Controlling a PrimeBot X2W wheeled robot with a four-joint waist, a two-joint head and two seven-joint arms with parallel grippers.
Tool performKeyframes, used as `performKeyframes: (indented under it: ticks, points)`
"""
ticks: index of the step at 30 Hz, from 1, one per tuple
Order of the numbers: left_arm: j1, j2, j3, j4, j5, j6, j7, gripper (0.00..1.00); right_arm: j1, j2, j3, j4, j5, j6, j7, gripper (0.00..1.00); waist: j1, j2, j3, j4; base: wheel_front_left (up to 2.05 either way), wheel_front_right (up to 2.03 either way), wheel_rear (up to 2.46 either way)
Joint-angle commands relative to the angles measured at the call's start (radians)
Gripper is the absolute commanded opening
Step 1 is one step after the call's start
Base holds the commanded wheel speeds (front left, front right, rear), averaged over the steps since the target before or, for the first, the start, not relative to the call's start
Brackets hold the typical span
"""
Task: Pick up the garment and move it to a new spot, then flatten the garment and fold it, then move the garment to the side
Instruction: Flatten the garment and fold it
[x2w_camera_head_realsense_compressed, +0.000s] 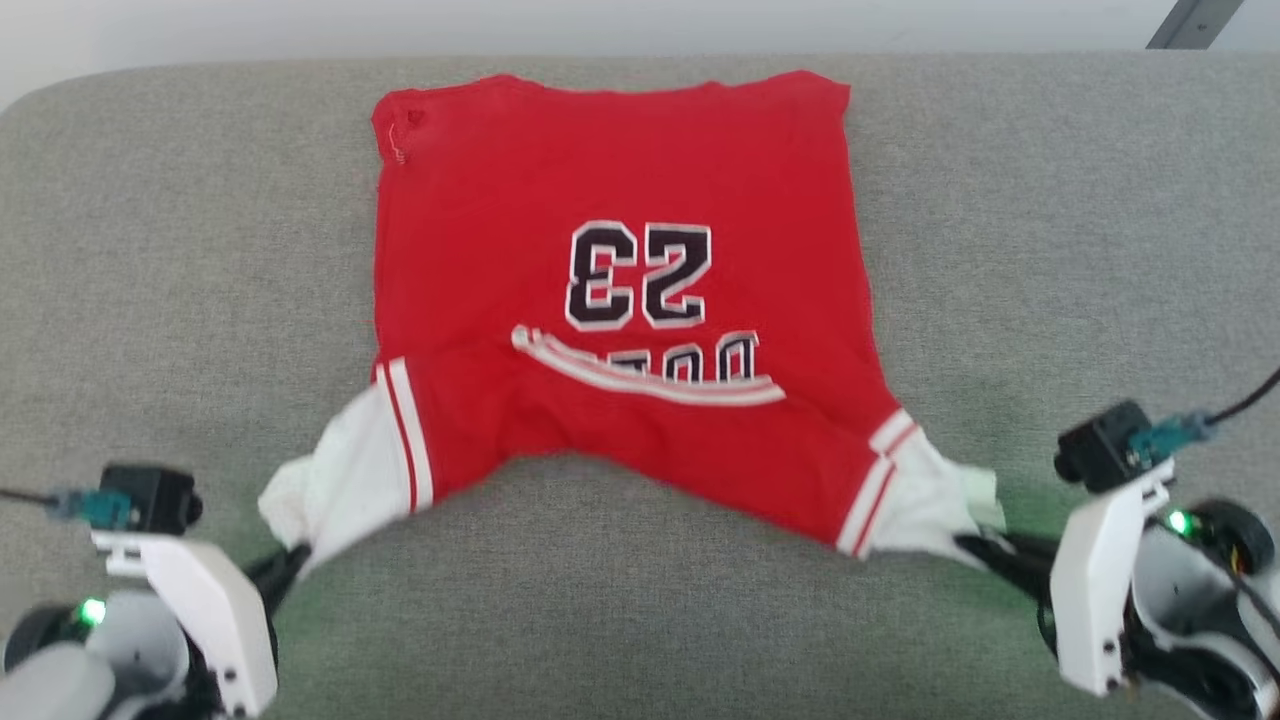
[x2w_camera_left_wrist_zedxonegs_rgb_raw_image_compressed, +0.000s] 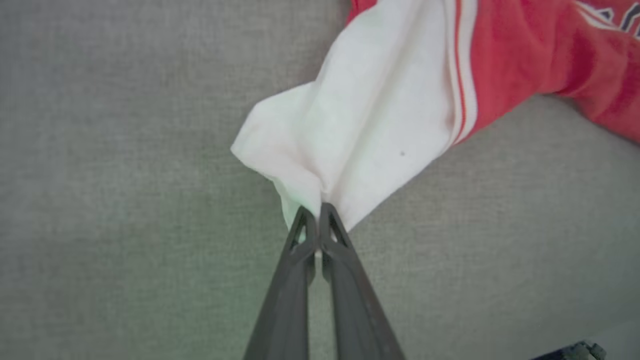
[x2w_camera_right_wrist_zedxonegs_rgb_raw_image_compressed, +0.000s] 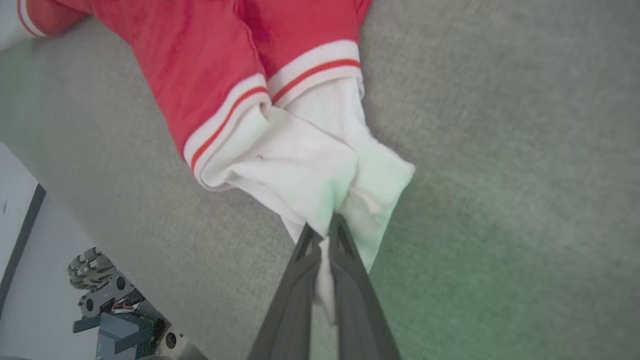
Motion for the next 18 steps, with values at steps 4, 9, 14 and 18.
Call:
performKeyframes:
  ticks: [4,9,14,18]
  points:
    - [0.118,0.034,-0.006,-0.075,-0.041,0.084,0.009,0.00,0.135,0.006,-0.069,-0.073,0.018,0.000,0.124,0.00,0.0000,0.0000,-0.001,-0.002,0.00,0.00,0.00]
    - [0.194,0.044,-0.007,-0.128,-0.077,0.141,0.010,0.00,0.249,0.027,-0.144,-0.136,0.012,0.000,0.222,0.00,0.0000,0.0000,-0.004,0.003,0.00,0.00,0.00]
    - [0.218,0.027,-0.004,-0.143,-0.087,0.148,-0.009,0.00,0.304,0.068,-0.199,-0.160,-0.033,0.000,0.252,0.00,0.0000,0.0000,-0.006,0.012,0.00,0.00,0.00]
    - [0.203,0.009,-0.013,-0.147,-0.061,0.136,-0.033,0.00,0.329,0.118,-0.247,-0.178,-0.085,0.000,0.293,1.00,0.0000,0.0000,-0.010,0.020,0.00,0.00,0.00]
